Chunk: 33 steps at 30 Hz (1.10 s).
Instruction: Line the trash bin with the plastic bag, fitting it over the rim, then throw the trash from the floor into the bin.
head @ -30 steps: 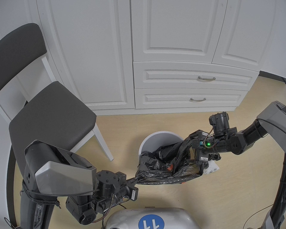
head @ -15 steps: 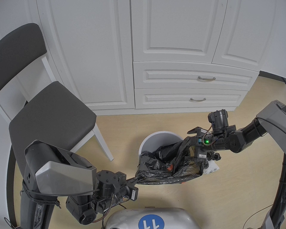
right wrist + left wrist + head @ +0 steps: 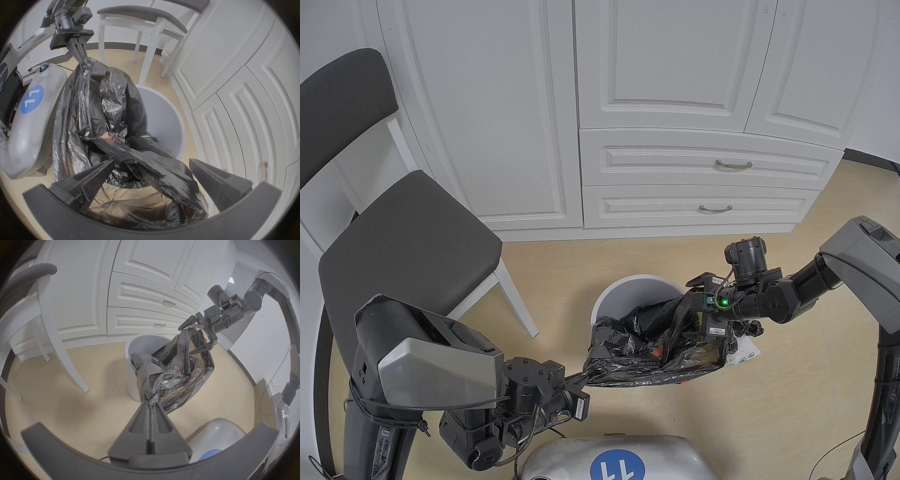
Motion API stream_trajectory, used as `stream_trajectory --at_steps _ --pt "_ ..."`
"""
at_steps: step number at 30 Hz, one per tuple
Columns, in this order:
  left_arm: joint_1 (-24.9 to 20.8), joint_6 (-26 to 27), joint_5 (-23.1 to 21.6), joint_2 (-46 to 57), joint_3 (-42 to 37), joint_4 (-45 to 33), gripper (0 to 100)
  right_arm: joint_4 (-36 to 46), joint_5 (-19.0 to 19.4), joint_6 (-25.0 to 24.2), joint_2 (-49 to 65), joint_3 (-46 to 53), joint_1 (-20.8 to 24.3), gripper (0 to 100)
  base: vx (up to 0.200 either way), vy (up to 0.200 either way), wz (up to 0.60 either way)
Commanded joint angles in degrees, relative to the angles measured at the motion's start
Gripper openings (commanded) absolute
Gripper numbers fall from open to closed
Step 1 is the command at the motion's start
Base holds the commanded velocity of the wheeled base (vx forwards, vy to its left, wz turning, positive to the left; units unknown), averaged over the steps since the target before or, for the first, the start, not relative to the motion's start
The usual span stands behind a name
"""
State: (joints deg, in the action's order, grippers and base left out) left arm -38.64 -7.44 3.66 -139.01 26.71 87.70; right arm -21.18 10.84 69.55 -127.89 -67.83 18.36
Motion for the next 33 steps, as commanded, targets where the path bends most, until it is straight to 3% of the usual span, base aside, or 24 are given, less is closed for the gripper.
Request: stream_trajectory --at_steps 1,17,20,24,28,29,30,33 --pt "0.1 0.0 0.0 -0.3 0.1 0.0 0 0.0 -0.1 0.2 -2.5 -1.5 -0.4 0 0.000 0.000 0.00" --pt "1.3 0.1 0.0 -0.6 0.4 0.0 0 -1.1 0.2 -0.9 1.7 -2.4 -1.6 0 0.000 0.000 0.00" --pt "3.2 0.1 0.0 -0.2 0.2 0.0 0 -6.5 -0.3 -6.0 2.5 -1.4 -3.0 0 0.000 0.000 0.00" --pt "3.7 0.0 0.1 -0.7 -1.0 0.0 0 -9.9 -4.6 -14.6 2.8 0.7 -3.5 0 0.000 0.000 0.00" --pt "3.8 -0.1 0.1 -0.9 -1.7 0.0 0 -13.4 -10.5 -28.2 2.1 3.2 -1.7 0 0.000 0.000 0.00" --pt "3.8 -0.1 0.1 -0.9 -1.7 0.0 0 -13.4 -10.5 -28.2 2.1 3.2 -1.7 0 0.000 0.000 0.00" --pt "4.1 -0.2 0.1 -0.8 -1.7 0.1 0 -16.0 -13.3 -34.7 1.2 4.0 -0.3 0 0.000 0.000 0.00" --pt "4.9 -0.2 0.0 -0.5 -1.8 0.1 0 -20.4 -17.3 -43.4 -0.8 4.3 0.2 0 0.000 0.000 0.00"
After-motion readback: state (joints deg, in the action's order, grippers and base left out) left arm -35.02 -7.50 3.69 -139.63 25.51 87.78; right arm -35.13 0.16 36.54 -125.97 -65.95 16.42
